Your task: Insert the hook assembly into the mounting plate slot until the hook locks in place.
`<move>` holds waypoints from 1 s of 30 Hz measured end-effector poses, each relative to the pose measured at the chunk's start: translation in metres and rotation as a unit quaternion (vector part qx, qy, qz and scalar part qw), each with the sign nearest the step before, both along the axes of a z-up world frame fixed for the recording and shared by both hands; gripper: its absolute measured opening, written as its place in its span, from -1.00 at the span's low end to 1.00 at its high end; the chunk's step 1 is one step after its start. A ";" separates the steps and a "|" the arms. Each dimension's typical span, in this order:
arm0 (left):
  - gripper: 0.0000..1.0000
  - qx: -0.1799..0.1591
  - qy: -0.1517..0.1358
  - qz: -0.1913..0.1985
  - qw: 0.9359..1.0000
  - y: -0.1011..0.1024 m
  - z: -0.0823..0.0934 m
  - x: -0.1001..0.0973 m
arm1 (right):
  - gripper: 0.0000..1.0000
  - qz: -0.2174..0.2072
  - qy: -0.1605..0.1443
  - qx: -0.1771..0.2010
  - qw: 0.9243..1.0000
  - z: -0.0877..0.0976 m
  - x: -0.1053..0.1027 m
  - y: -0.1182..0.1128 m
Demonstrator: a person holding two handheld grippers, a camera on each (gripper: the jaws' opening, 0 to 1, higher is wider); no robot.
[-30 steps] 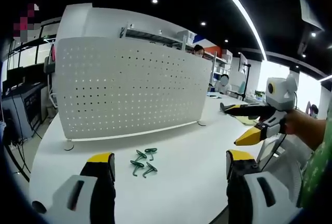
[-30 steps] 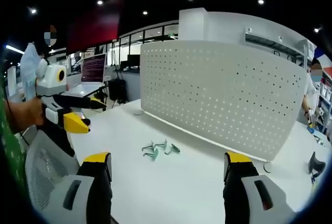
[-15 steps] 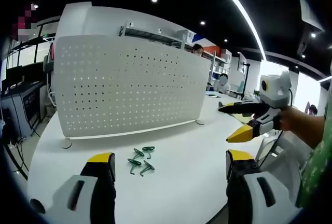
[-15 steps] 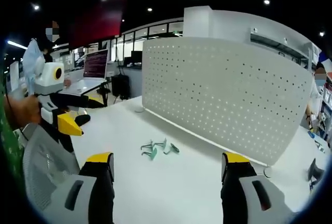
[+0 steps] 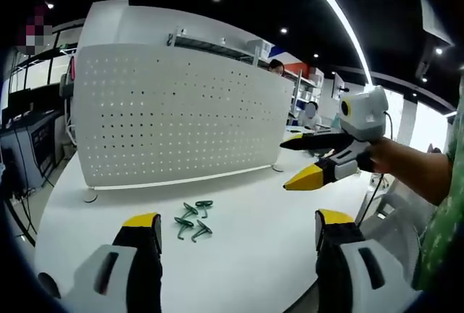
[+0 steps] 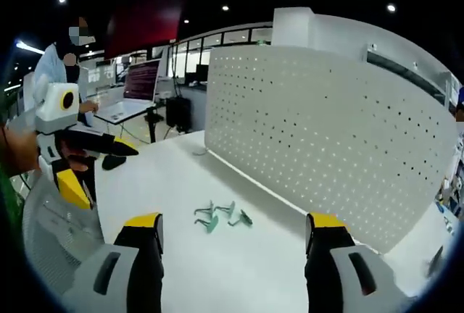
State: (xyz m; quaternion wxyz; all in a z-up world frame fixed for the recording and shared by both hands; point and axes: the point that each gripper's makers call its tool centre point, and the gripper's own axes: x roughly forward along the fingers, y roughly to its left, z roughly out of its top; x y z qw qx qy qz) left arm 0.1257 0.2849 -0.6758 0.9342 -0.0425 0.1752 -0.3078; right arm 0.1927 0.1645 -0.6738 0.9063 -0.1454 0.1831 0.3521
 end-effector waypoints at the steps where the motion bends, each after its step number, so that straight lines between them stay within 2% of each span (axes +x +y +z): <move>1: 0.79 0.000 0.000 0.001 1.000 0.000 0.000 0.000 | 0.61 0.001 0.001 -0.001 1.000 -0.001 0.002 0.001; 10: 0.79 -0.002 0.004 0.001 1.000 -0.003 -0.003 0.001 | 0.52 0.012 0.017 -0.017 1.000 -0.020 0.026 0.006; 30: 0.77 -0.001 0.012 0.004 1.000 -0.003 -0.008 0.004 | 0.21 0.031 0.050 -0.052 0.997 -0.058 0.055 0.016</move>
